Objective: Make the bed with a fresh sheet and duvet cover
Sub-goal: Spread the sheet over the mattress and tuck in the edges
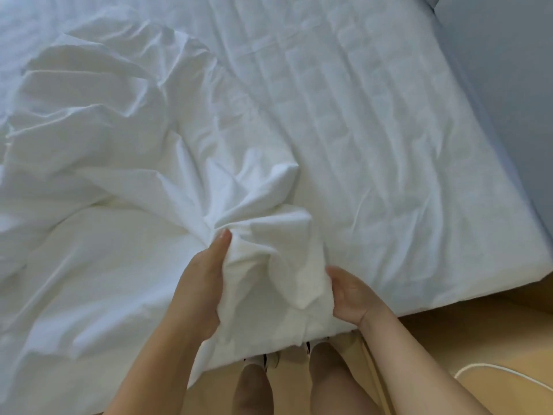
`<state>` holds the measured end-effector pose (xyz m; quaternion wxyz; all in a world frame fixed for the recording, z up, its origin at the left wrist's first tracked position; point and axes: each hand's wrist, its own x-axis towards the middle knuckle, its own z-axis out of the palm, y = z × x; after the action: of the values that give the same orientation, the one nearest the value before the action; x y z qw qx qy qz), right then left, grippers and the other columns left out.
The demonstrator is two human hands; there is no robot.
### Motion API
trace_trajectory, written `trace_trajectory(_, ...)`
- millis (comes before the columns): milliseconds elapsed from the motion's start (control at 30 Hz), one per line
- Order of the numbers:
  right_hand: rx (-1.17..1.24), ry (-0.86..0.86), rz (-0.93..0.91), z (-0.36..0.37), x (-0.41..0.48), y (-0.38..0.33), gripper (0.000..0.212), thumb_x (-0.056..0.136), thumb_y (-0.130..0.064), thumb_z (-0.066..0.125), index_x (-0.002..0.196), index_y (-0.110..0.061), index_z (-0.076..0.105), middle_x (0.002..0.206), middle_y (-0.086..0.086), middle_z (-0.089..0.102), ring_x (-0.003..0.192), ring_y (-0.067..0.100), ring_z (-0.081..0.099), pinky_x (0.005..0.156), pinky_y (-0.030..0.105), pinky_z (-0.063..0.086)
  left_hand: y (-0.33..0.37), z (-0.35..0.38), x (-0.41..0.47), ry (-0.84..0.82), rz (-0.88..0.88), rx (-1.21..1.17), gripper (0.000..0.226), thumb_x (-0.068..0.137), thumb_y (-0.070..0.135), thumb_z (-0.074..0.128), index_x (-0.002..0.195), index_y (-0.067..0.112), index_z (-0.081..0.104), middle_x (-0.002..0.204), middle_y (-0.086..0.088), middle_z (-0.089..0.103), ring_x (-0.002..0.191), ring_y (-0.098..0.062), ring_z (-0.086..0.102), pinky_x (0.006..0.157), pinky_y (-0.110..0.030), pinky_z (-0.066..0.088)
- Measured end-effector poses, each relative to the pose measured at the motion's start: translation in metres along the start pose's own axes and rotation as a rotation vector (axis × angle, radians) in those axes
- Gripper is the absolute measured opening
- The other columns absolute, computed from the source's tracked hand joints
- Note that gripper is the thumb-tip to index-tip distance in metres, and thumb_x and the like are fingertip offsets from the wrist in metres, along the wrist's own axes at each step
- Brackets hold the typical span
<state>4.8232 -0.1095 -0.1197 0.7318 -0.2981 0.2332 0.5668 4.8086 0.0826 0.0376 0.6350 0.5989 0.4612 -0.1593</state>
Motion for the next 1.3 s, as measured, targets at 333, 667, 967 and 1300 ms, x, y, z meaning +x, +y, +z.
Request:
trace_trajectory(333, -0.166, 0.209, -0.450, -0.014, -0.144, -0.084, 0.052, 0.046, -0.036, 0.093, 0.092, -0.019, 0.078, 0.098, 0.009, 0.073, 0.086, 0.022, 0.071, 0.064, 0.031, 0.057, 0.020, 0.043, -0.005, -0.400, -0.107, 0.705, 0.044, 0.086, 0.049, 0.059, 0.075, 0.007, 0.065, 0.068, -0.004, 0.060, 0.061, -0.017, 0.056, 0.061, -0.027, 0.042)
trace_trajectory(667, -0.698, 1.306, -0.412, -0.156, -0.169, -0.098, 0.039, 0.091, -0.027, 0.056, 0.125, -0.009, 0.048, 0.127, 0.012, 0.052, 0.113, 0.030, 0.052, 0.092, 0.038, 0.043, -0.069, 0.194, 0.070, -0.159, 0.246, 1.345, 0.018, 0.096, 0.022, 0.038, 0.110, 0.011, 0.039, 0.104, -0.007, 0.051, 0.091, -0.029, 0.049, 0.074, -0.033, 0.036)
trace_trajectory(967, -0.158, 1.203, -0.276, -0.119, -0.079, 0.043, 0.078, 0.084, -0.032, 0.069, 0.144, -0.011, 0.023, 0.134, 0.006, 0.040, 0.119, 0.024, 0.046, 0.087, 0.031, 0.041, -0.167, 0.079, 0.073, -0.238, -0.039, 1.486, 0.054, 0.093, 0.042, 0.046, 0.140, 0.024, 0.025, 0.139, -0.008, 0.035, 0.123, -0.030, 0.042, 0.096, -0.041, 0.042)
trace_trajectory(1300, -0.296, 1.335, -0.140, -0.070, -0.004, 0.089, 0.027, 0.098, -0.027, 0.040, 0.095, -0.003, 0.051, 0.091, 0.017, 0.057, 0.086, 0.037, 0.060, 0.075, 0.047, 0.052, -0.196, -0.051, 0.053, -0.105, -0.216, 1.006, 0.057, 0.096, 0.029, 0.048, 0.145, 0.014, 0.024, 0.142, -0.014, 0.037, 0.080, -0.007, 0.053, 0.068, -0.023, 0.041)
